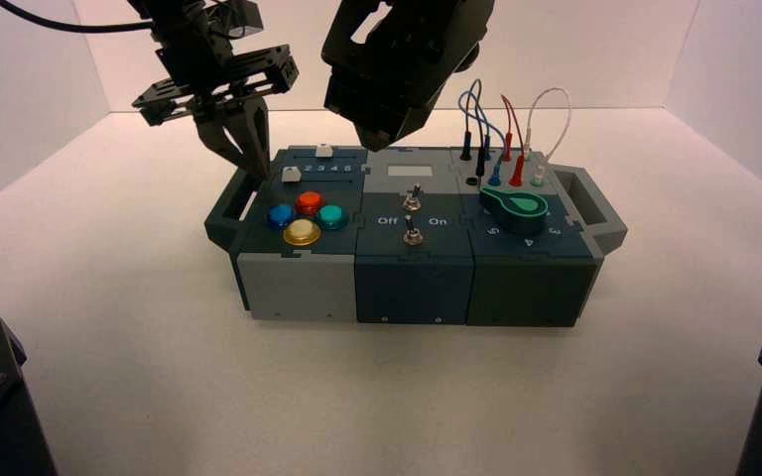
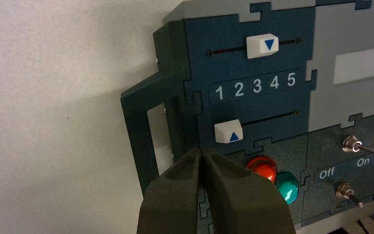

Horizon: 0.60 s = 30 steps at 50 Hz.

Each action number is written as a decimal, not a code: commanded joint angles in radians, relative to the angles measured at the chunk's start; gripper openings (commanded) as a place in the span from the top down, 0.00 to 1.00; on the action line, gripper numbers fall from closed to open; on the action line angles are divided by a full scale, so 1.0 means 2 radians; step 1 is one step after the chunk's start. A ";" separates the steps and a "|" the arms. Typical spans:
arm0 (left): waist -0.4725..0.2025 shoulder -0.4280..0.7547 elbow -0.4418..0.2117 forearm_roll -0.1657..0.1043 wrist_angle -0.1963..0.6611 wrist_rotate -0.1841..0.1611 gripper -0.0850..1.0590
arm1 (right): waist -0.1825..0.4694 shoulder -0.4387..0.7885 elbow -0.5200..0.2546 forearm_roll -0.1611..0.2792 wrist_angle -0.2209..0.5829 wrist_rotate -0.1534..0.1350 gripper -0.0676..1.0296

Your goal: Move the bottom slider to position 1.

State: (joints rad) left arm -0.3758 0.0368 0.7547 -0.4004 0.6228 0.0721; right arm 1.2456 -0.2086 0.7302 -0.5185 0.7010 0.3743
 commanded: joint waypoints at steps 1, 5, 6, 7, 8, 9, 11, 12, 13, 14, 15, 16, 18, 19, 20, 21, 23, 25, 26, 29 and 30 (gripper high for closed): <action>-0.002 -0.016 -0.014 -0.008 0.013 0.003 0.95 | 0.004 -0.004 -0.018 -0.002 -0.003 0.002 0.96; -0.011 -0.016 -0.019 -0.012 0.021 0.003 0.95 | 0.004 -0.005 -0.019 -0.002 -0.002 0.002 0.96; -0.013 -0.016 -0.021 -0.012 0.022 0.003 0.95 | 0.004 -0.005 -0.019 -0.002 -0.002 0.002 0.96; -0.016 -0.016 -0.021 -0.012 0.022 0.003 0.95 | 0.004 -0.005 -0.020 -0.001 -0.002 0.002 0.96; -0.018 -0.016 -0.023 -0.014 0.022 0.003 0.95 | 0.004 -0.005 -0.020 -0.001 -0.002 0.002 0.96; -0.020 -0.017 -0.025 -0.015 0.022 0.003 0.95 | 0.004 -0.005 -0.021 -0.002 -0.002 0.002 0.96; -0.025 -0.017 -0.028 -0.018 0.022 0.003 0.95 | 0.004 -0.004 -0.021 -0.001 -0.002 0.002 0.96; -0.026 -0.017 -0.029 -0.018 0.022 0.003 0.95 | 0.004 -0.004 -0.021 -0.001 -0.002 0.003 0.96; -0.028 -0.017 -0.031 -0.019 0.022 0.003 0.95 | 0.004 -0.004 -0.021 -0.001 -0.002 0.003 0.96; -0.029 -0.016 -0.034 -0.018 0.022 0.003 0.95 | 0.004 -0.005 -0.020 -0.001 -0.002 0.003 0.96; -0.030 -0.015 -0.036 -0.019 0.022 0.003 0.95 | 0.004 -0.005 -0.021 -0.001 -0.002 0.003 0.96; -0.031 -0.014 -0.038 -0.019 0.022 0.003 0.95 | 0.004 -0.004 -0.020 -0.001 -0.002 0.003 0.96; -0.031 -0.011 -0.044 -0.019 0.022 0.003 0.95 | 0.004 -0.004 -0.021 -0.001 -0.002 0.004 0.96; -0.031 -0.009 -0.044 -0.019 0.022 0.003 0.95 | 0.004 -0.004 -0.021 -0.001 -0.002 0.004 0.96; -0.031 -0.007 -0.047 -0.019 0.022 0.003 0.95 | 0.004 -0.005 -0.021 -0.001 -0.002 0.004 0.96; -0.031 -0.005 -0.048 -0.019 0.021 0.003 0.95 | 0.004 -0.004 -0.021 -0.001 -0.002 0.004 0.96; -0.031 0.000 -0.051 -0.019 0.021 0.003 0.95 | 0.004 -0.004 -0.021 -0.001 -0.002 0.005 0.96; -0.031 0.004 -0.053 -0.019 0.019 0.003 0.95 | 0.004 -0.004 -0.020 -0.001 -0.002 0.005 0.96; -0.031 0.006 -0.054 -0.019 0.017 0.003 0.95 | 0.004 -0.004 -0.021 -0.001 -0.002 0.005 0.96; -0.031 0.010 -0.054 -0.019 0.012 0.003 0.95 | 0.004 -0.004 -0.021 -0.001 -0.002 0.005 0.96; -0.031 0.011 -0.054 -0.019 0.012 0.003 0.95 | 0.004 -0.004 -0.020 -0.001 -0.002 0.005 0.96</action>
State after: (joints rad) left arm -0.4372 0.0660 0.6719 -0.4357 0.6565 0.0721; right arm 1.2456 -0.2086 0.7179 -0.5185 0.7010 0.3758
